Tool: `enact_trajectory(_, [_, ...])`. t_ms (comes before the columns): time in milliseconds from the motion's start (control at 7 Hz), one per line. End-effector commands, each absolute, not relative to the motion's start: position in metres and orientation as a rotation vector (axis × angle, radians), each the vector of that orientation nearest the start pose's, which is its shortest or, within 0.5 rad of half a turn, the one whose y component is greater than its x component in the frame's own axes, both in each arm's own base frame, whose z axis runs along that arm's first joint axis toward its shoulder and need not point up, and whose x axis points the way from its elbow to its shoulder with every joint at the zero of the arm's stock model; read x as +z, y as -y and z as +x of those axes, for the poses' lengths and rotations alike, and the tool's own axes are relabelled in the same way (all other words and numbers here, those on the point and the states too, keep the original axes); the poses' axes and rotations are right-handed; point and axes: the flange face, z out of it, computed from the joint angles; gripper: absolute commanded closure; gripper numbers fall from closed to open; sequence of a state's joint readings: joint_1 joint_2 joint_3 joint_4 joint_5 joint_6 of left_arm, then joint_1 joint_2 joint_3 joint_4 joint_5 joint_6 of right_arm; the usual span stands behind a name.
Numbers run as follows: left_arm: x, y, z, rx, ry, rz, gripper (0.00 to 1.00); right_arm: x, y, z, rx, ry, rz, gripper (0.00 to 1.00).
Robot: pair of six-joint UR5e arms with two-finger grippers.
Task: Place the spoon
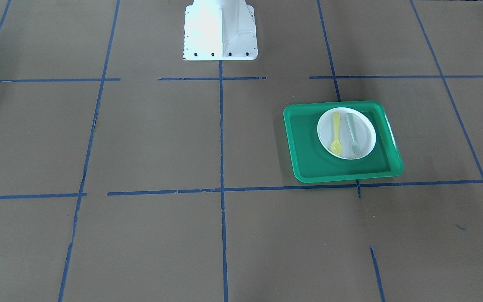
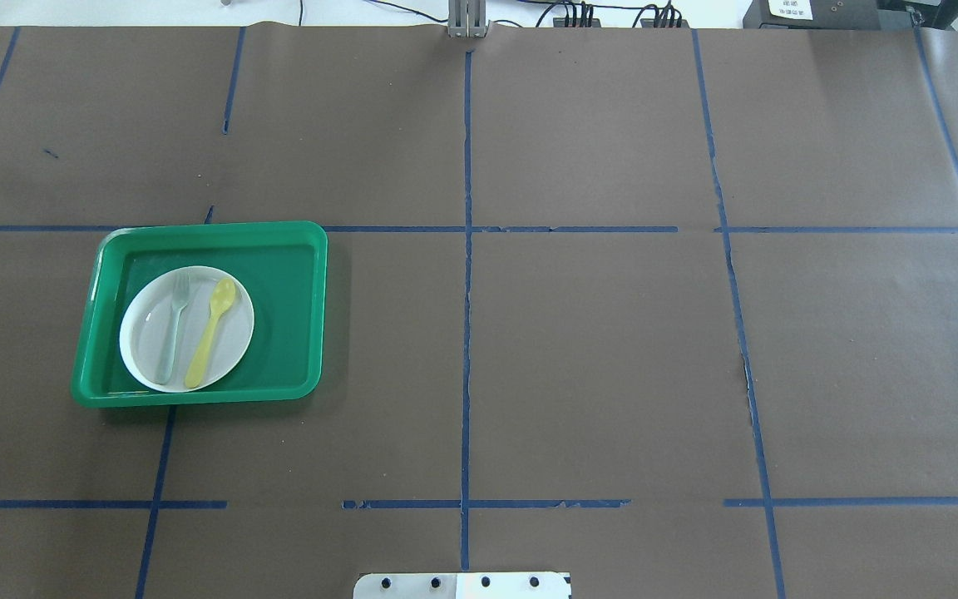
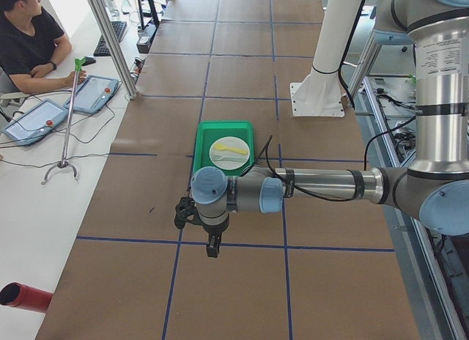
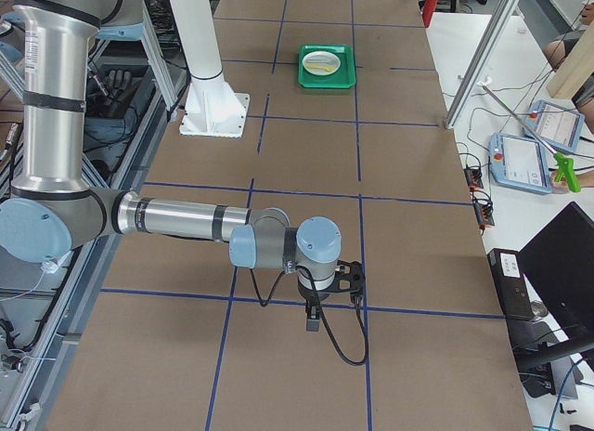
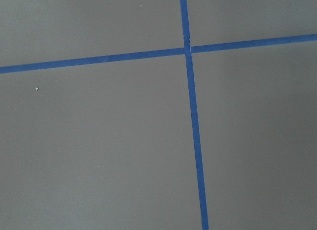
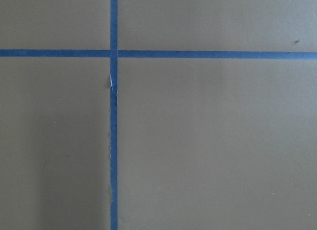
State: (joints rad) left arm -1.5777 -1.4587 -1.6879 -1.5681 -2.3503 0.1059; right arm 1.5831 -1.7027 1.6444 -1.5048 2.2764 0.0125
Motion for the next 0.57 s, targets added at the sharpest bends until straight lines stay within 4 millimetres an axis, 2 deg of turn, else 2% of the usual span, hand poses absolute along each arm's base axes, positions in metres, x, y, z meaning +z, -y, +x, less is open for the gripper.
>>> enact_trajectory(0, [0.653, 0.445, -0.067, 0.093, -0.778, 0.049, 0.00, 0.682, 0.435, 0.074, 0.022, 0.706, 0.008, 0.00])
enact_trajectory(143, [0.647, 0.450, -0.068, 0.097, -0.776, 0.060, 0.00, 0.682, 0.435, 0.074, 0.022, 0.706, 0.007, 0.00])
enact_trajectory(286, [0.630, 0.466, -0.068, 0.099, -0.776, 0.090, 0.00, 0.682, 0.435, 0.074, 0.022, 0.706, 0.007, 0.00])
enact_trajectory(429, [0.600, 0.472, -0.067, 0.067, -0.776, 0.124, 0.00, 0.682, 0.435, 0.074, 0.022, 0.706, 0.008, 0.00])
